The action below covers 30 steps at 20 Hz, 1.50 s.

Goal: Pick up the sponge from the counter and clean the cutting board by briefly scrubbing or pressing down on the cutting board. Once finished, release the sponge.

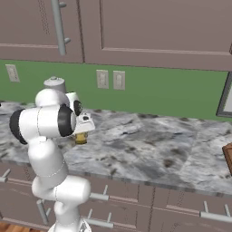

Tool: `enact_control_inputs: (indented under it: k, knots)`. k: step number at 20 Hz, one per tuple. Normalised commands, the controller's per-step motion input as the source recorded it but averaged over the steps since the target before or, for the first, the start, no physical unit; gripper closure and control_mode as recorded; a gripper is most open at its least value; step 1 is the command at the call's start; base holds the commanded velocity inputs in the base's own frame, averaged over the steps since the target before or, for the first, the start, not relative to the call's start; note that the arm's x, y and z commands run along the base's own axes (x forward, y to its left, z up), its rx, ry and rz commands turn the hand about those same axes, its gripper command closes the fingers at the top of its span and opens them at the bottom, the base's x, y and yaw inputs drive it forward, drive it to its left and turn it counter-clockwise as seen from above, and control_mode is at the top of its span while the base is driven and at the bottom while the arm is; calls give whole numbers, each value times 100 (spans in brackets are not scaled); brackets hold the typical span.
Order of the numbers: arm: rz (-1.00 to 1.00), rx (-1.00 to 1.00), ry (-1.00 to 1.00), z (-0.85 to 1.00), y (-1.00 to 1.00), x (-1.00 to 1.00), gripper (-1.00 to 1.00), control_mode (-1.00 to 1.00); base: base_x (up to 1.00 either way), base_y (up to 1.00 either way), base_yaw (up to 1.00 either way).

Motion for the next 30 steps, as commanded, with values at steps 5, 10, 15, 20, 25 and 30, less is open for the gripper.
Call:
enact_control_inputs:
  k: [5,10,15,20,25,30]
  knots:
    - [11,0,0,76,-63,-54,100,-100,0,0,0]
    - [16,2,-1,77,-58,-69,100,-100,0,0,0]
    - [18,0,-5,60,-30,-67,100,-100,0,0,0]
    - [20,0,-1,51,-16,-62,100,-100,0,0,0]
    - [17,-5,2,9,10,-20,100,-100,0,0,0]
    - [0,0,0,0,0,0,100,100,-41,-48,0]
